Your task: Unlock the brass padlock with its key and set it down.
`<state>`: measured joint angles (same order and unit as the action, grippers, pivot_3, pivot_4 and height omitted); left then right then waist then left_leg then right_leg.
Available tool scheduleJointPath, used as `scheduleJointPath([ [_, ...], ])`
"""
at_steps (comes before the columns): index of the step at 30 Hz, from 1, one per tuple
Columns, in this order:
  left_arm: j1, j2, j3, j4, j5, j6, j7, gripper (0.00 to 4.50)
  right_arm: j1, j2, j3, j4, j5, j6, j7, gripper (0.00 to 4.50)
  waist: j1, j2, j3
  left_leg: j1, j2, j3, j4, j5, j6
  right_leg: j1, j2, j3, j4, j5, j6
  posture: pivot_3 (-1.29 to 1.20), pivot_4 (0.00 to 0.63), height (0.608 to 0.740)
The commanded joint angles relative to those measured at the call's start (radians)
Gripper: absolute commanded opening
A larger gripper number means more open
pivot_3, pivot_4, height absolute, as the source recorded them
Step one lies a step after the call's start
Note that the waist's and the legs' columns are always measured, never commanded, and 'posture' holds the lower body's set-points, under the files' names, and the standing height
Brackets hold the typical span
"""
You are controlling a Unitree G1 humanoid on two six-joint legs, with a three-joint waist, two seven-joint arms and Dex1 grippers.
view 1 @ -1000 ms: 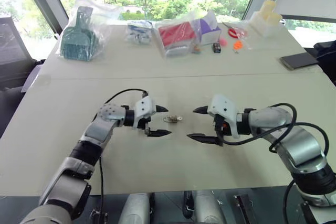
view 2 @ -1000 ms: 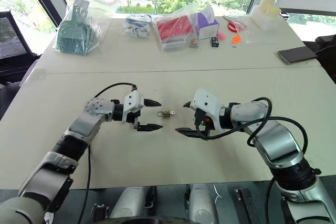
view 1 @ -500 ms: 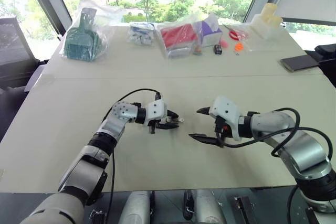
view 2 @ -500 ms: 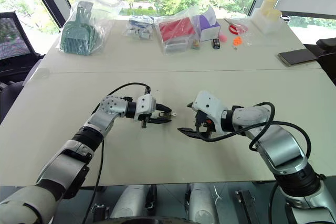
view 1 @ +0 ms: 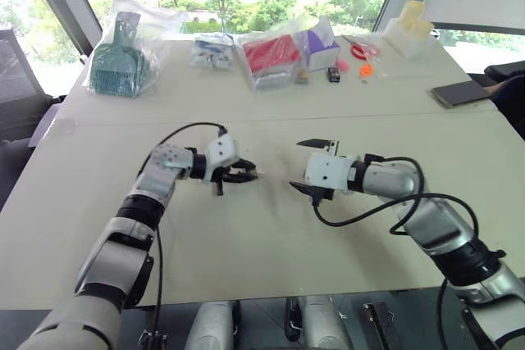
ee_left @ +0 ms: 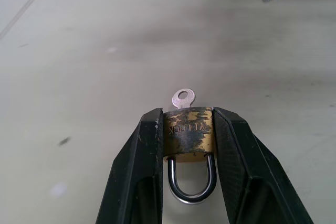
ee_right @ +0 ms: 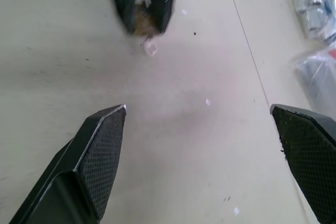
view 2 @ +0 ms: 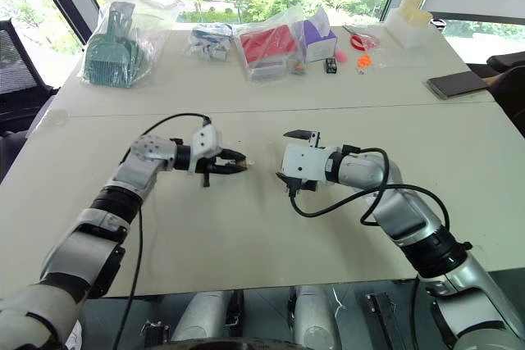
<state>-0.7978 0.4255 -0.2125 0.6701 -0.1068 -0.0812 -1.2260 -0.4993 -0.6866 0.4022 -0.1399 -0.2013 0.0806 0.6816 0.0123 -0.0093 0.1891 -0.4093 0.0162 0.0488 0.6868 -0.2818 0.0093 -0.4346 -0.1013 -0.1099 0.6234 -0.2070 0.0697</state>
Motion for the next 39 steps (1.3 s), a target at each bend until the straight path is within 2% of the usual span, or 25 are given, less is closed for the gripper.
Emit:
scheduleJointPath([
  [1,-0.032,-0.004,0.034,-0.078,-0.045,0.054,-0.018,0.79,-0.053,0.038,0.001,0.030,-0.070,-0.122,-0.048,4.50,0.002,0.000,0.000,0.000,0.000,0.000,0.000,0.000,0.000,0.000,-0.001,0.000,0.000,0.000,0.000,0.00,0.150,0.740],
  [6,-0.040,-0.011,0.047,-0.128,-0.067,0.115,-0.017,0.79,-0.104,0.104,0.010,0.097,-0.133,-0.209,-0.084,4.50,0.000,0.000,0.000,0.000,-0.001,0.000,0.000,0.000,0.000,0.001,-0.001,0.000,-0.001,0.000,0.001,0.00,0.150,0.740],
  [12,-0.040,-0.020,0.055,-0.159,-0.075,0.143,-0.017,0.79,-0.115,0.131,-0.002,0.131,-0.165,-0.254,-0.087,4.50,-0.001,0.000,0.000,0.000,-0.001,0.000,0.000,0.000,0.000,0.001,0.000,0.000,-0.001,0.000,0.001,0.00,0.150,0.740],
  [15,-0.040,-0.023,0.055,-0.179,-0.086,0.162,-0.020,0.79,-0.120,0.137,-0.002,0.149,-0.183,-0.276,-0.092,3.68,-0.001,0.000,0.000,0.000,-0.001,0.000,0.000,0.000,0.000,0.001,0.000,0.000,-0.001,0.000,0.001,0.00,0.150,0.740],
  [21,-0.028,-0.020,0.046,-0.197,-0.085,0.168,-0.029,0.79,-0.137,0.148,-0.008,0.189,-0.218,-0.311,-0.110,0.63,-0.002,0.000,0.000,0.000,-0.001,0.000,0.000,0.000,-0.001,0.001,0.000,0.000,-0.001,0.000,0.001,0.00,0.150,0.740],
  [22,-0.024,-0.019,0.042,-0.204,-0.085,0.170,-0.032,0.79,-0.139,0.150,-0.010,0.192,-0.221,-0.315,-0.111,0.21,-0.002,0.000,0.000,0.000,-0.001,0.000,0.000,0.000,-0.001,0.001,0.000,0.000,0.000,0.000,0.001,0.00,0.150,0.740],
  [23,-0.020,-0.018,0.039,-0.210,-0.083,0.169,-0.035,0.79,-0.142,0.151,-0.011,0.195,-0.223,-0.318,-0.111,0.05,-0.002,0.000,0.000,0.000,-0.001,0.000,0.000,0.000,-0.001,0.001,0.000,0.000,0.000,0.000,0.001,0.00,0.150,0.740],
  [29,-0.002,-0.008,0.020,-0.240,-0.050,0.093,-0.037,0.79,-0.155,0.154,-0.018,0.193,-0.187,-0.298,-0.048,0.03,-0.002,0.000,0.000,0.000,-0.001,0.000,0.000,0.000,-0.001,0.001,0.000,0.000,0.000,0.000,0.001,0.00,0.150,0.740],
  [33,0.009,-0.011,0.011,-0.251,-0.016,-0.001,-0.019,0.79,-0.163,0.169,-0.031,0.165,-0.078,-0.181,0.090,0.03,0.000,0.000,0.000,0.000,0.000,0.000,0.000,0.000,-0.001,0.001,0.000,0.000,0.000,0.000,0.001,0.00,0.150,0.740],
  [39,0.001,-0.014,-0.010,-0.199,0.062,-0.223,0.034,0.79,-0.188,0.187,-0.049,0.089,0.102,0.145,0.314,0.03,0.000,0.000,0.000,0.000,0.000,0.000,0.000,0.000,-0.001,0.001,-0.001,0.000,0.000,0.000,0.000,0.00,0.150,0.740],
])
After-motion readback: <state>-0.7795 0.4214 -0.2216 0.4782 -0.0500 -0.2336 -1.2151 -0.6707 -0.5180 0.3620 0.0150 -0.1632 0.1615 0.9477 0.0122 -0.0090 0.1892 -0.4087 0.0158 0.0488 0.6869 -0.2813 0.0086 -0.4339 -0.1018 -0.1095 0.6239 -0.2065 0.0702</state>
